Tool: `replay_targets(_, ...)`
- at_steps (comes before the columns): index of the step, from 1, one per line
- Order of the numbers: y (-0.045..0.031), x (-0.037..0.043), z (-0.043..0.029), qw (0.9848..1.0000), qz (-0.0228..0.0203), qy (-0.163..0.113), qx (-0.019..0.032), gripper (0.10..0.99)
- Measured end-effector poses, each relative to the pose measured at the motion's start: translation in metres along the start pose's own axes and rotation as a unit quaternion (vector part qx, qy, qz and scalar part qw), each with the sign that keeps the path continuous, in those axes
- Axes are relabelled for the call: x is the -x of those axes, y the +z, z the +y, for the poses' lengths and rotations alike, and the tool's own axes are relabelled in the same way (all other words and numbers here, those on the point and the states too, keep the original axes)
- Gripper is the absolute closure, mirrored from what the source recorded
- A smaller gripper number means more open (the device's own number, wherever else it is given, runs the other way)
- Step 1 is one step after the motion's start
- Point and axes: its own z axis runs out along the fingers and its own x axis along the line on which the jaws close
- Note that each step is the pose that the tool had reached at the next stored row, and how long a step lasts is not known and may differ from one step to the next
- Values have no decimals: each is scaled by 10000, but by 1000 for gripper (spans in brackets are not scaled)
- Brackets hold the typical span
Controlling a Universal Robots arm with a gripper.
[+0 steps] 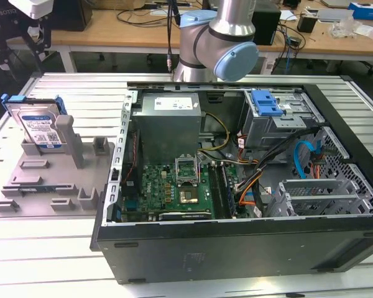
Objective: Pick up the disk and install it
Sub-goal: 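Pick up the disk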
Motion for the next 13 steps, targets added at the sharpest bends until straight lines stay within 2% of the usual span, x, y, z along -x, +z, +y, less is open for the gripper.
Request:
replay_targets(3, 1, 0, 0, 9997, 11, -261, 6, 588)
replay_targets(7, 1, 0, 0, 9976, 30, -685, 16, 588)
replay_targets(8, 2, 0, 0, 9954, 42, -961, 22, 588)
replay_targets(10, 3, 0, 0, 9914, 57, -1307, 30, 588)
replay_targets(13, 3, 0, 0, 9858, 74, -1676, 38, 588)
